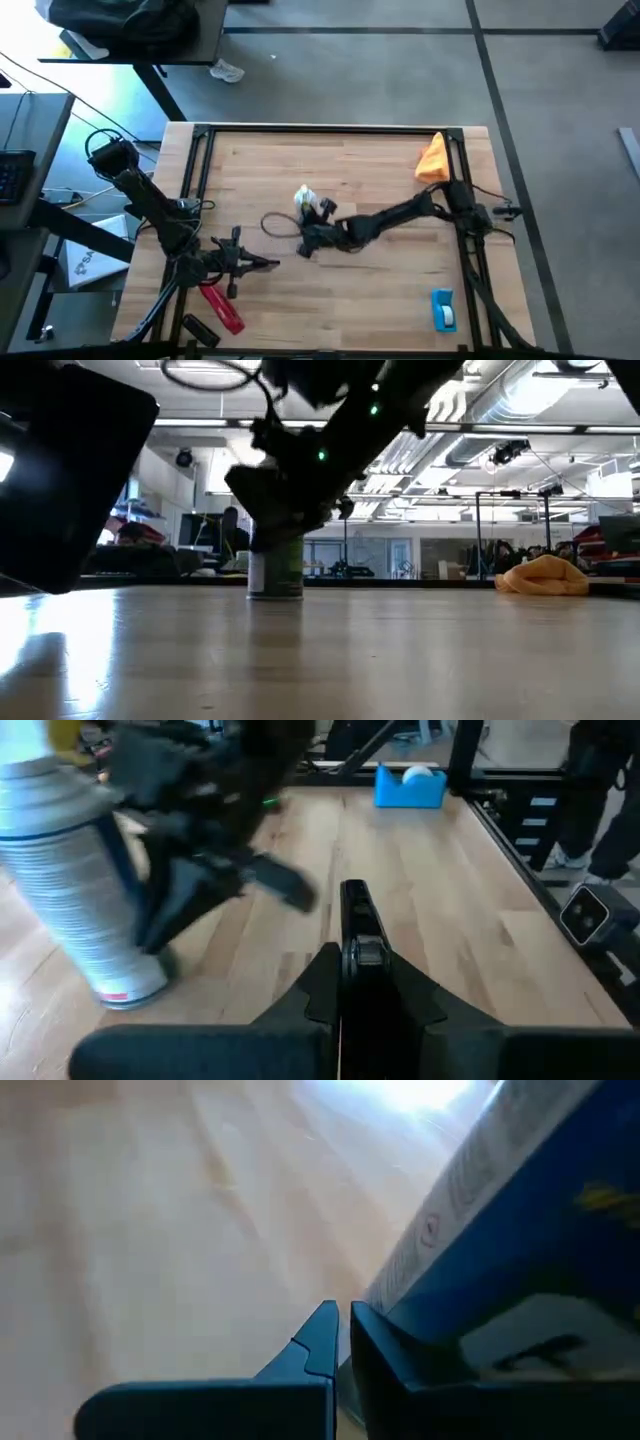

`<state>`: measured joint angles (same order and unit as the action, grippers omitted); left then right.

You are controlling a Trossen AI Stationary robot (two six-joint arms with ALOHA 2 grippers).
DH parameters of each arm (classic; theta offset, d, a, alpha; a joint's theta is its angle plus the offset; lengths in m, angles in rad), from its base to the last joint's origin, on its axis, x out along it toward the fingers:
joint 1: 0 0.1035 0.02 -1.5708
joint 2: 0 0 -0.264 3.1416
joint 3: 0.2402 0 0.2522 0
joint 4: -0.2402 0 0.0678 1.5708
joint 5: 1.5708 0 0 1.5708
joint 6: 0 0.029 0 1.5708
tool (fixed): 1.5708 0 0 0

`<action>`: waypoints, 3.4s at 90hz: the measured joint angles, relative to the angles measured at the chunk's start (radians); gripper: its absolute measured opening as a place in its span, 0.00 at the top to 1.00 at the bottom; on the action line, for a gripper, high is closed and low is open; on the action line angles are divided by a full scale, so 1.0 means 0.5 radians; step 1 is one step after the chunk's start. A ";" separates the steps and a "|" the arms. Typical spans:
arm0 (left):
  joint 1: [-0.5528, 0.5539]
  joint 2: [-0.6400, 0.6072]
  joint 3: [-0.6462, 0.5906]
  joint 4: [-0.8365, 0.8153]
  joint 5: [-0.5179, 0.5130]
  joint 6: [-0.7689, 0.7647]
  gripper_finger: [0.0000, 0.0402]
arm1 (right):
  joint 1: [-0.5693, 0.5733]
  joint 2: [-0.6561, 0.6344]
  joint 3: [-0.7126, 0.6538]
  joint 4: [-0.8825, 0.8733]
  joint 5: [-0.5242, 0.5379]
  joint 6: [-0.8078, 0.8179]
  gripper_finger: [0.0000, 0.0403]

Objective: Apply microfiber cloth
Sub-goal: Spray the front and back of the cellphone using a spray bottle, then wipe the front and back of the cellphone with the yellow microfiber cloth

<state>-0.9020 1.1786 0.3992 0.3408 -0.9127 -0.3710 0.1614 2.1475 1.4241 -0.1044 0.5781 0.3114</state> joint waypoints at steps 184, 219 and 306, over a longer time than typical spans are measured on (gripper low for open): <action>0.791 -0.271 0.000 0.388 0.442 0.978 0.96 | -1.507 -1.924 -1.397 -1.683 -0.349 0.112 0.72; 1.146 -0.272 0.001 0.957 0.999 0.618 0.96 | -1.884 -1.668 -1.324 -1.689 -0.407 -0.049 0.53; 1.167 -0.271 -0.127 1.284 0.551 0.022 0.96 | -1.508 -1.397 -1.356 -1.253 -0.421 0.210 1.00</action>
<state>-0.3187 1.0431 0.3358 0.9829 -0.6372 -0.3600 -0.5924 1.4488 0.7459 -0.7309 0.3676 0.4162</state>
